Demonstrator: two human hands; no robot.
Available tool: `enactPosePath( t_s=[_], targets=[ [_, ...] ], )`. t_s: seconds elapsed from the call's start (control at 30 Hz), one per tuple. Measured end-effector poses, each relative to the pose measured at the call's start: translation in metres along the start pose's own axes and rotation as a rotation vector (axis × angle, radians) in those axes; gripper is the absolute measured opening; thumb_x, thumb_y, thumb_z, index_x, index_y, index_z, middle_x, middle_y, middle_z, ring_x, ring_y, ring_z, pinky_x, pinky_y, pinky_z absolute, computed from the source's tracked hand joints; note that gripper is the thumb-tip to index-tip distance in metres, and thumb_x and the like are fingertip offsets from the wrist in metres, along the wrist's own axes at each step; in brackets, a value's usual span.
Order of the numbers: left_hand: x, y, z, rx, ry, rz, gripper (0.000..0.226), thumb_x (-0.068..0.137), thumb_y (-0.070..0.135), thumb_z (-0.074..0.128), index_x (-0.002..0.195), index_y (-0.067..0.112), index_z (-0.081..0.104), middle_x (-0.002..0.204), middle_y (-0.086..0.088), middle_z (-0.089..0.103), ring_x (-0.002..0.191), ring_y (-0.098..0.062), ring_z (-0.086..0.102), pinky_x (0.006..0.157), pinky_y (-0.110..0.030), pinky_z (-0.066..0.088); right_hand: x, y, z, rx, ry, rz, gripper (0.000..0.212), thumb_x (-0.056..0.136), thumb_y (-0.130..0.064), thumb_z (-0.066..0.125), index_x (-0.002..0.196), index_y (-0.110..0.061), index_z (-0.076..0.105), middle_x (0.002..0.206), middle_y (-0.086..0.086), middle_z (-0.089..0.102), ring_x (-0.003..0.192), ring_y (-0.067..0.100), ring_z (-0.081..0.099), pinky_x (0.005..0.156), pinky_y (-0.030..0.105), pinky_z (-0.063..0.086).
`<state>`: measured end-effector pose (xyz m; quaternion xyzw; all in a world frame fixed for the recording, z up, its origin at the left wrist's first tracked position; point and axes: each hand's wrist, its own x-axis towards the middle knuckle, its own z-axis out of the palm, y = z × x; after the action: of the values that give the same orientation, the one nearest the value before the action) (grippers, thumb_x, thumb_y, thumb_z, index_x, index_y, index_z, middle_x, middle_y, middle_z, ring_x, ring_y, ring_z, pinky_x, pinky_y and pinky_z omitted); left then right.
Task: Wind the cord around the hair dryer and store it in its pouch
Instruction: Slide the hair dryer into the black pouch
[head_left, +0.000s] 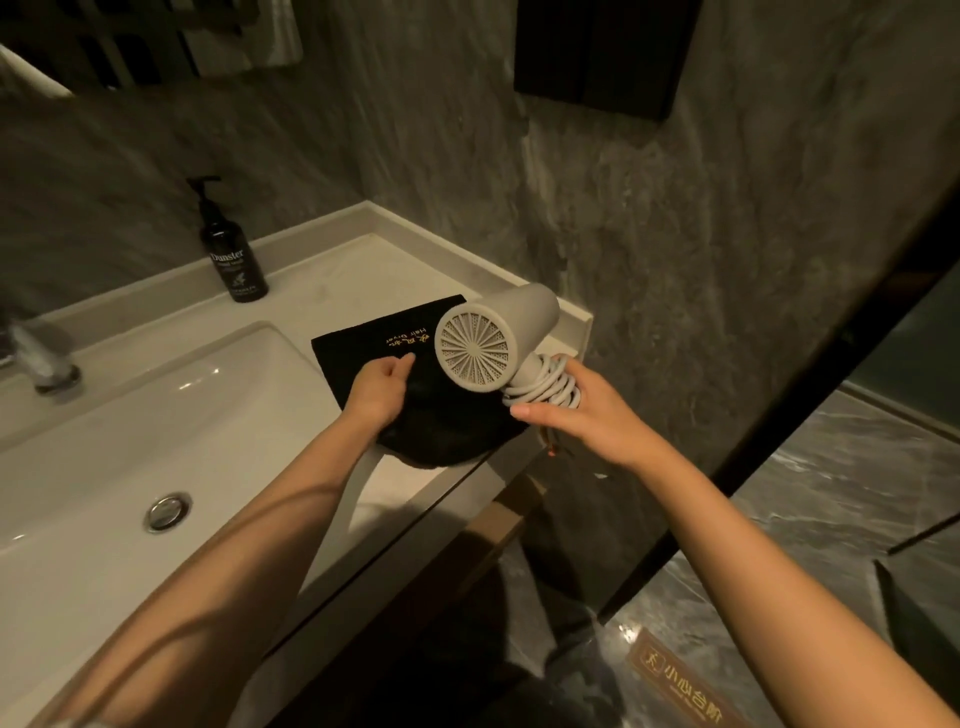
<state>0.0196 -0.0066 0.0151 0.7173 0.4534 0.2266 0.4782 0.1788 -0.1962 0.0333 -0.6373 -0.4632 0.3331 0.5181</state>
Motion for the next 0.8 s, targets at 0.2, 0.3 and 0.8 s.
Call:
enactPosePath(
  t_s=[0.2,0.3,0.8],
  targets=[
    [-0.006,0.016,-0.010,-0.142,-0.084,-0.056,0.008,0.088,0.020,0.065,0.083,0.020,0.071,0.081,-0.003,0.069,0.076,-0.018,0.064,0.069,-0.030,0.050,-0.010,-0.007,-0.017,-0.112,-0.222,-0.111,0.057,0.064,-0.045,0.081,0.106,-0.016,0.058,0.100,0.008,0.066,0.089,0.024,0.065,0.081,0.046,0.055],
    [-0.008,0.016,-0.009,-0.265,-0.008,-0.103,0.022,0.085,0.022,0.069,0.105,0.014,0.072,0.094,-0.008,0.072,0.079,-0.018,0.067,0.070,-0.031,0.051,-0.015,-0.011,-0.025,-0.084,-0.394,-0.111,0.056,0.067,-0.035,0.082,0.107,-0.007,0.056,0.098,0.020,0.063,0.076,0.035,0.062,0.069,0.051,0.056],
    [-0.050,0.017,-0.004,-0.204,-0.009,-0.026,0.026,0.086,0.029,0.067,0.111,0.022,0.071,0.108,-0.005,0.073,0.098,-0.020,0.069,0.093,-0.037,0.053,0.007,0.003,-0.037,-0.312,-0.601,0.116,0.052,0.069,-0.046,0.079,0.108,-0.018,0.058,0.094,0.001,0.064,0.080,0.016,0.065,0.063,0.042,0.059]
  ],
)
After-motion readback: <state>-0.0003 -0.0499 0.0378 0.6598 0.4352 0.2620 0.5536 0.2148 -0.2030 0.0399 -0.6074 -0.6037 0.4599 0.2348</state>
